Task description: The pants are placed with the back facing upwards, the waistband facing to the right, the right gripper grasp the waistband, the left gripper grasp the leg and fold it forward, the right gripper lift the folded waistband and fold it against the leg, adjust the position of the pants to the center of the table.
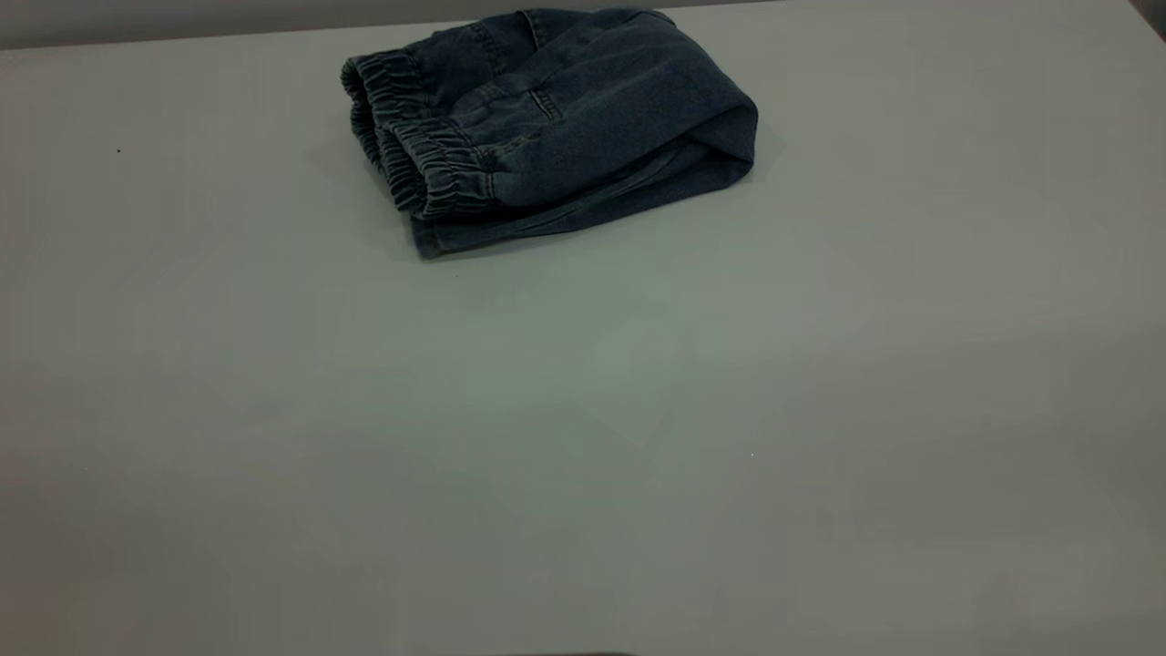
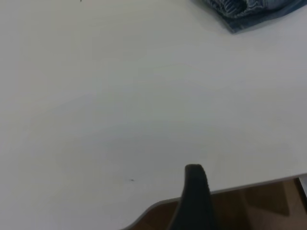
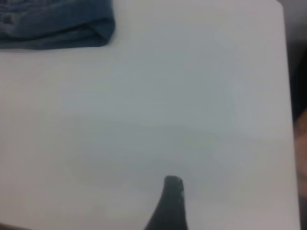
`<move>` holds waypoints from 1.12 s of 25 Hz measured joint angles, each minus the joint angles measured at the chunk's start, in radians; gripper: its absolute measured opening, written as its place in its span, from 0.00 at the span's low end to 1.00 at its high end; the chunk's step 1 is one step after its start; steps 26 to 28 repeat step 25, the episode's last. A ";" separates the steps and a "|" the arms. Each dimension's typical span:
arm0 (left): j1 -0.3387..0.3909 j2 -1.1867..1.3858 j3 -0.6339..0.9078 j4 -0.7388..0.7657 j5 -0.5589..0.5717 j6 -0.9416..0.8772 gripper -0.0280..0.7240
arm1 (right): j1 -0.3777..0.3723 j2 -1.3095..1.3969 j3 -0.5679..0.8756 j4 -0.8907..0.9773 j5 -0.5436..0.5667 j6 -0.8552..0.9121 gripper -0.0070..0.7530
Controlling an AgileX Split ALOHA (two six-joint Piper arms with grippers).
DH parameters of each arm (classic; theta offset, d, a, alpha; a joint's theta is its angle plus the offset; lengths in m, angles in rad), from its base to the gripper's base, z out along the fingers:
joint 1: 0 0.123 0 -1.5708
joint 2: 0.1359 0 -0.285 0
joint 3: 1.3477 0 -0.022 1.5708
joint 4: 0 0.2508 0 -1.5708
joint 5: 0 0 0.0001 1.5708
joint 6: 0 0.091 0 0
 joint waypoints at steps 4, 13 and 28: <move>0.000 0.000 0.000 0.000 0.001 0.000 0.72 | 0.000 0.000 0.000 -0.050 -0.005 0.070 0.78; 0.000 -0.001 0.000 0.000 0.001 0.000 0.72 | 0.000 0.000 0.000 -0.071 -0.005 0.099 0.78; 0.000 -0.001 0.000 0.000 0.001 0.000 0.72 | 0.000 0.000 0.000 -0.071 -0.008 0.100 0.78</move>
